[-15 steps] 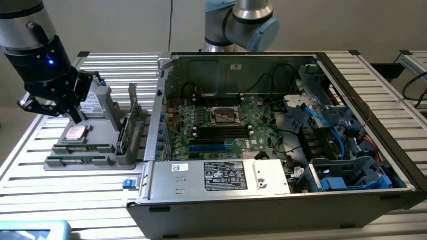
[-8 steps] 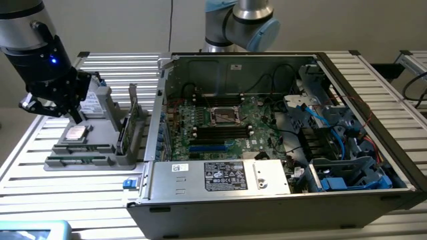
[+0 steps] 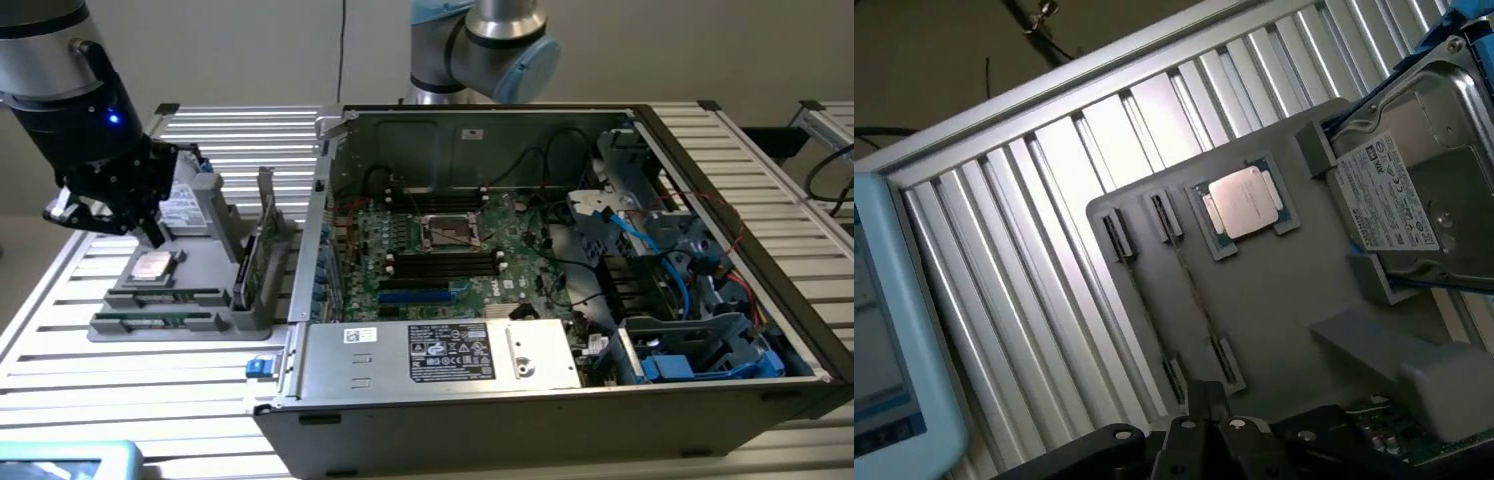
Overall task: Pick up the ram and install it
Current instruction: 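Pick up the ram and move it above insertion slot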
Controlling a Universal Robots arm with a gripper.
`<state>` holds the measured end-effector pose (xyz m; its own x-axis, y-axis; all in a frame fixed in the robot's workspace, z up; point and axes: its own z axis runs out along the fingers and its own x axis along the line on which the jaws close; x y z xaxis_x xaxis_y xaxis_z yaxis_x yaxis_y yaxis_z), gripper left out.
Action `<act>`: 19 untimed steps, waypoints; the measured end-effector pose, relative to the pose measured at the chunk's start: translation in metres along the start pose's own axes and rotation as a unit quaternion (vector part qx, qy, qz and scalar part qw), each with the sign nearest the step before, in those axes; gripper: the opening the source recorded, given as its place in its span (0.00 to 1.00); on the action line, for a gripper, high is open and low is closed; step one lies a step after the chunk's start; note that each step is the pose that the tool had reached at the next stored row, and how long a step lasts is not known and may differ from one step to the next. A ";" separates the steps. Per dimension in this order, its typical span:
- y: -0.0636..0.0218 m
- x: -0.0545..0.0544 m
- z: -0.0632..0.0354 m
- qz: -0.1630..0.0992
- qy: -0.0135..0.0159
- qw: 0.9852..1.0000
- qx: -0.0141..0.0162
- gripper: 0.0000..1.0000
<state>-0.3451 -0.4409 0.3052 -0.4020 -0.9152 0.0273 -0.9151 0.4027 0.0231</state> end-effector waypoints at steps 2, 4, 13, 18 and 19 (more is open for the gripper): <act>0.0000 0.000 0.0001 -0.018 0.000 1.000 0.000 0.11; 0.0000 0.000 0.0001 -0.036 0.001 0.999 0.001 0.11; 0.0000 0.000 0.0002 -0.118 0.003 0.993 0.003 0.11; 0.0000 0.000 0.0003 -0.162 0.004 0.987 0.005 0.11; 0.0000 0.000 0.0003 -0.169 0.004 0.986 0.005 0.11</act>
<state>-0.3452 -0.4409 0.3050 -0.0729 -0.9969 0.0284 -0.9970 0.0736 0.0230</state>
